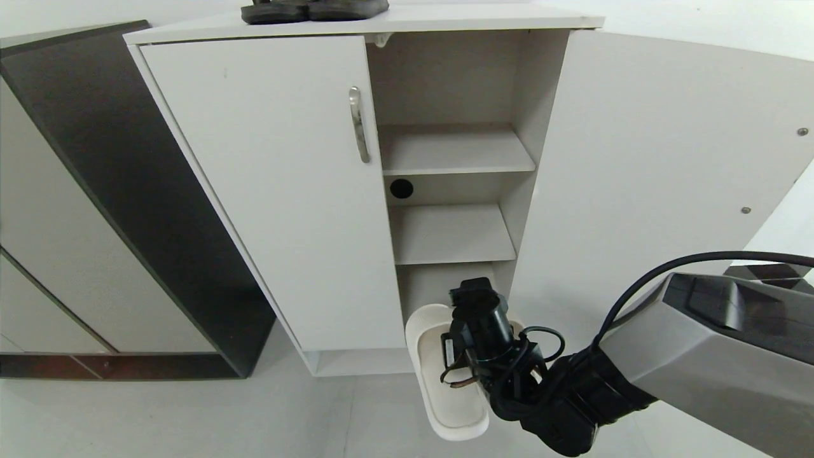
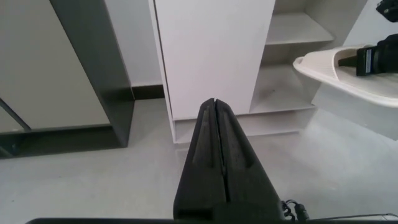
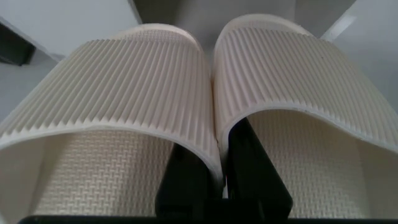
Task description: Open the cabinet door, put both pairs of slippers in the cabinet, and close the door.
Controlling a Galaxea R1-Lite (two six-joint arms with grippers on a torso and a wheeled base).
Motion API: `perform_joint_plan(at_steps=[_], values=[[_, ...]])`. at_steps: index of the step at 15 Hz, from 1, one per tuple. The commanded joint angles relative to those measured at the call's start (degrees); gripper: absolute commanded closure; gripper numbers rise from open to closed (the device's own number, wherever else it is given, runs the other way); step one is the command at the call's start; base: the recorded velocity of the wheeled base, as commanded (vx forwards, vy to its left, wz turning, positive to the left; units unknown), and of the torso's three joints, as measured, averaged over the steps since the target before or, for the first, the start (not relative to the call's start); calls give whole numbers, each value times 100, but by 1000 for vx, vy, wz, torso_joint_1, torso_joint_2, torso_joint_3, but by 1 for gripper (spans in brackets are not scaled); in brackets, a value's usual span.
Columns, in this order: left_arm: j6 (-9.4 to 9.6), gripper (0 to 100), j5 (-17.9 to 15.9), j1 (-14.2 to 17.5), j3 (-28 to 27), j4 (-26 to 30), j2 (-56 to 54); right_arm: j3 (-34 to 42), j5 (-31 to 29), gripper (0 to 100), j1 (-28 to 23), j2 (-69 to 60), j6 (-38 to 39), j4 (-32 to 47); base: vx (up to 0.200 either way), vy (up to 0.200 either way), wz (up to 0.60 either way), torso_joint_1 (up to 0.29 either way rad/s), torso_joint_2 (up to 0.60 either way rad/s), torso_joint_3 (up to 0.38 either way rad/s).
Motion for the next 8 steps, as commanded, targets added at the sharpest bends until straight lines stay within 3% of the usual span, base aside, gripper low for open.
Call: perform_joint_plan(at_steps=[1,5,7,8], values=[[0,100,5,-2,0,0,9,-145,-240,100,10,171,-14,-176,0,0,0,2,7,-203],[-18,100,5,-2,0,0,9,-30,-741,100,10,267,-796,-1653,0,0,0,2,4,-157],[-18,100,14,-2,0,0,9,128,-785,100,10,610,-1543,-3032,0,0,0,0,0,0],[-27,100,5,-2,0,0,9,128,-785,100,1,759,-1710,-3340,0,0,0,0,0,0]])
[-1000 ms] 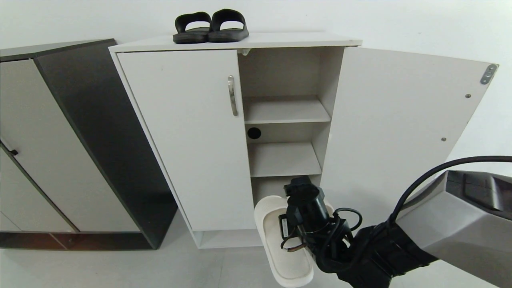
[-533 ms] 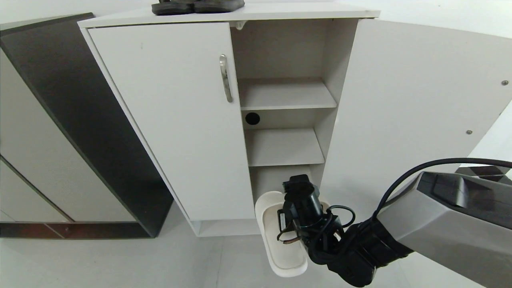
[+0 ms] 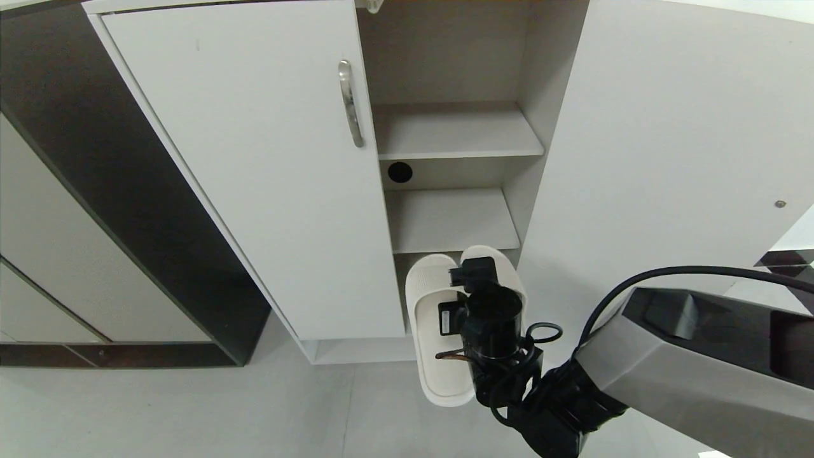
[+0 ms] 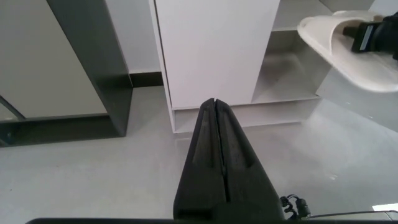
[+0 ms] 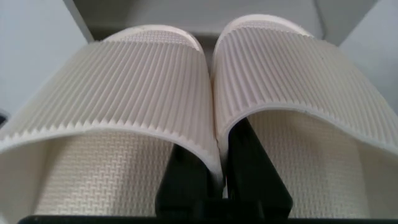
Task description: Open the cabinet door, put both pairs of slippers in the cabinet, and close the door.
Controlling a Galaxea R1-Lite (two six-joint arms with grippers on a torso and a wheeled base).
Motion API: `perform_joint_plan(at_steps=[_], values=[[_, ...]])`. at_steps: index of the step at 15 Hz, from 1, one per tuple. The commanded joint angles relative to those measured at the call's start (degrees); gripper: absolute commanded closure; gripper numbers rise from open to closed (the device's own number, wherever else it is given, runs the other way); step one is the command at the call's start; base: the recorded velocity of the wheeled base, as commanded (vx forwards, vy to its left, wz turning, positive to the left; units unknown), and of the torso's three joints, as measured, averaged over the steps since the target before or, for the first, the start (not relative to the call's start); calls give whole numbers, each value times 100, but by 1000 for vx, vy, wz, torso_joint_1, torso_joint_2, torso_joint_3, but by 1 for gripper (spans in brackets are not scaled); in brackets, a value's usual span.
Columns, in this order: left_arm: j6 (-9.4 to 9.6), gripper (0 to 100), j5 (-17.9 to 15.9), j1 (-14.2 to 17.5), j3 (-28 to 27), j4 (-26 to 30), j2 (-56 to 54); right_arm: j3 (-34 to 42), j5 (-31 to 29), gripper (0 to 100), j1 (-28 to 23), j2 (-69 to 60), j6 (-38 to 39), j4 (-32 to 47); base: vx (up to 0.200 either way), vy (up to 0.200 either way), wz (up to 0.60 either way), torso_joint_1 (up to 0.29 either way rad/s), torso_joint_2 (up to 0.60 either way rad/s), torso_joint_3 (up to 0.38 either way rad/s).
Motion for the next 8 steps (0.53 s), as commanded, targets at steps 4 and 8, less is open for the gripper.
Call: perform_joint_plan(at_steps=[4,8], values=[[-1,100,3,1,0,0,9,86,28,100,-66,426,-258,-437,0,0,0,0,0,0],[-1,100,-6,1,0,0,9,86,54,100,-171,478,-267,-490,0,0,0,0,0,0]])
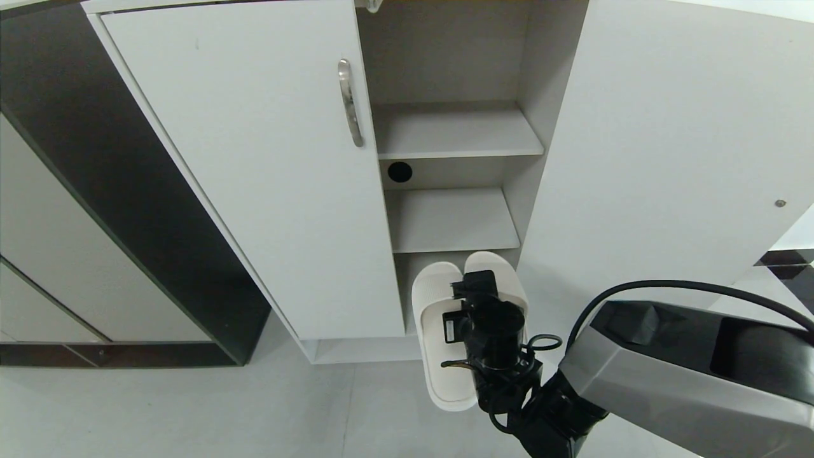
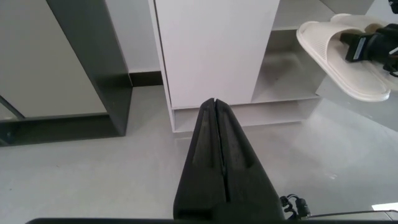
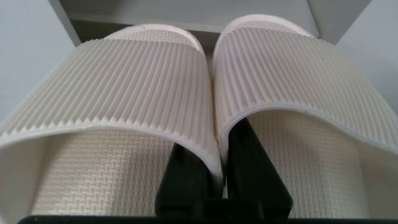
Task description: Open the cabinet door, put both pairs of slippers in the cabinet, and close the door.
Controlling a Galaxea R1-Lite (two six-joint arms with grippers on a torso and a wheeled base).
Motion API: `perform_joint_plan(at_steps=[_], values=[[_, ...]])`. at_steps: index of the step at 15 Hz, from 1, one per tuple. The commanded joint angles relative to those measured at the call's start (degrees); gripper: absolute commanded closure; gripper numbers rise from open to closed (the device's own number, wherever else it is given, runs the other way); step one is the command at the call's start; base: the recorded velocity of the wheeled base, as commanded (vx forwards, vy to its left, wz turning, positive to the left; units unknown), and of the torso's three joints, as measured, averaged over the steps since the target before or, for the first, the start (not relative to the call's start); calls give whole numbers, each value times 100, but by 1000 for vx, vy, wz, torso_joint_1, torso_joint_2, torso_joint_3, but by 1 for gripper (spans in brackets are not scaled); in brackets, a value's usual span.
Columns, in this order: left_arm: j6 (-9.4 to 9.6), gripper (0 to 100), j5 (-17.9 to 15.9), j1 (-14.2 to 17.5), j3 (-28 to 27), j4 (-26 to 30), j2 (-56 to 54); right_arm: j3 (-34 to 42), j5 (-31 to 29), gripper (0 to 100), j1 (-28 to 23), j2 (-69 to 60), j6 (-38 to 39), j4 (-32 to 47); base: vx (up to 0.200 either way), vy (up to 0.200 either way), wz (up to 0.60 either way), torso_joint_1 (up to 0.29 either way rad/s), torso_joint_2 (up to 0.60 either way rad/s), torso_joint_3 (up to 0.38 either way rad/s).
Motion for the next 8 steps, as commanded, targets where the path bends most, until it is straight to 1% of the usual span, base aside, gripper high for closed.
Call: perform_joint_plan(at_steps=[1,8], values=[[1,100,-4,-2,0,0,9,-8,-5,100,-17,43,-4,-1,0,0,0,0,0,0],[1,100,-4,-2,0,0,9,-69,-40,100,-35,52,-48,34,200,0,0,2,3,5]])
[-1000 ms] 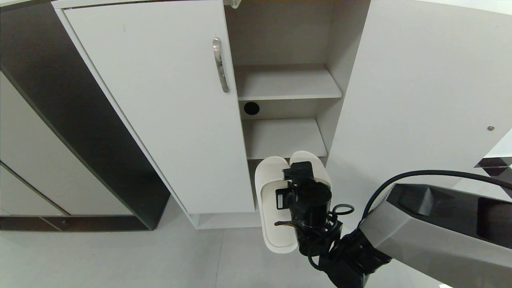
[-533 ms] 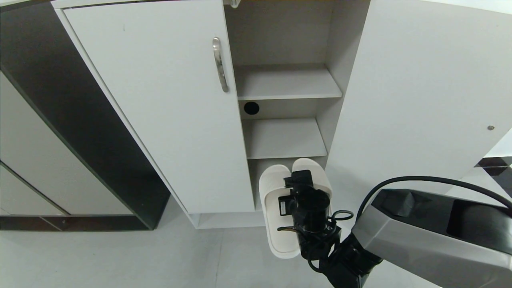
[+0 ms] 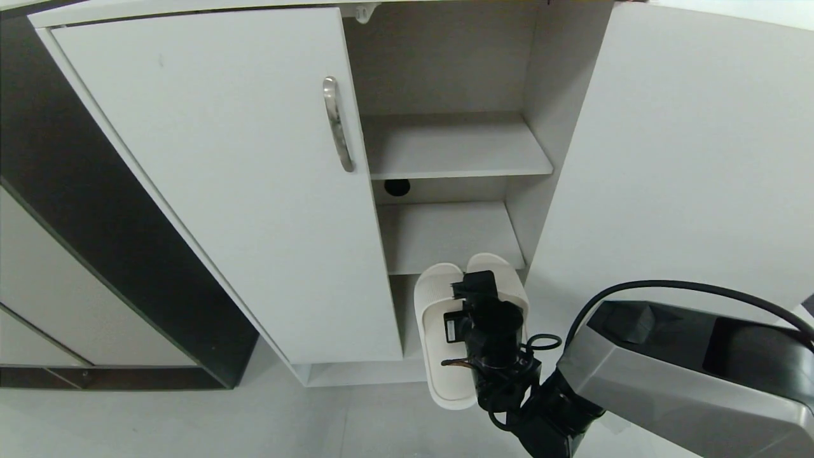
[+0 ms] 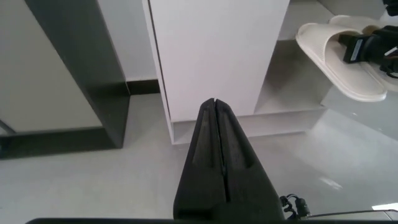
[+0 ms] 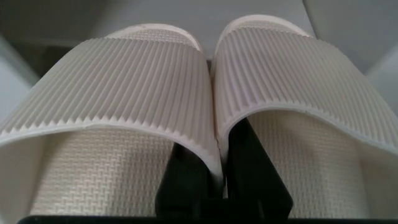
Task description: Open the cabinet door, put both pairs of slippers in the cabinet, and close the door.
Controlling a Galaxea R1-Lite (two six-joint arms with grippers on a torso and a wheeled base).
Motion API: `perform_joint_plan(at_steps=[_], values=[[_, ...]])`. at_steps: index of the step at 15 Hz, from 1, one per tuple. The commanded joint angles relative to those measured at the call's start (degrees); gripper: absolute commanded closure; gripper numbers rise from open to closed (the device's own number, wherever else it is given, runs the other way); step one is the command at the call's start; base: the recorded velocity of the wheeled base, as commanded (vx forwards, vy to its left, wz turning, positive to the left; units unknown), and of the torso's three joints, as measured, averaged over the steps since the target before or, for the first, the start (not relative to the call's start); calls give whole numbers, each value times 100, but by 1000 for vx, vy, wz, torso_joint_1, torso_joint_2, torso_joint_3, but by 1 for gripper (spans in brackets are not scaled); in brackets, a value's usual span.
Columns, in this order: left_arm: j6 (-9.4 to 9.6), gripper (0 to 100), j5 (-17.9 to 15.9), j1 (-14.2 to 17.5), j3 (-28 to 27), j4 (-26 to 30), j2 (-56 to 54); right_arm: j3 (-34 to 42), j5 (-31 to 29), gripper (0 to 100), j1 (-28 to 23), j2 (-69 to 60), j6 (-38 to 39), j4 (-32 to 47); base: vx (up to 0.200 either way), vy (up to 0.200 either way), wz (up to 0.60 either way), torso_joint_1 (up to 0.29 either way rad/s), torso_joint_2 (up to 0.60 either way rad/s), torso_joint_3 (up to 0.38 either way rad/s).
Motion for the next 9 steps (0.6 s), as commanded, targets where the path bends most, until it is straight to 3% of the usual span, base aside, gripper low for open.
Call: perform_joint_plan(at_steps=[1,6,9], values=[[-1,100,-1,-2,0,0,9,-25,-7,100,-7,-11,-10,1,200,0,0,2,2,-2],[-1,100,-1,-2,0,0,9,-78,-7,100,-7,-20,-10,-34,200,0,0,1,1,0],[-1,100,-1,-2,0,0,9,-78,11,100,-16,-20,-10,-96,0,0,0,0,0,0]])
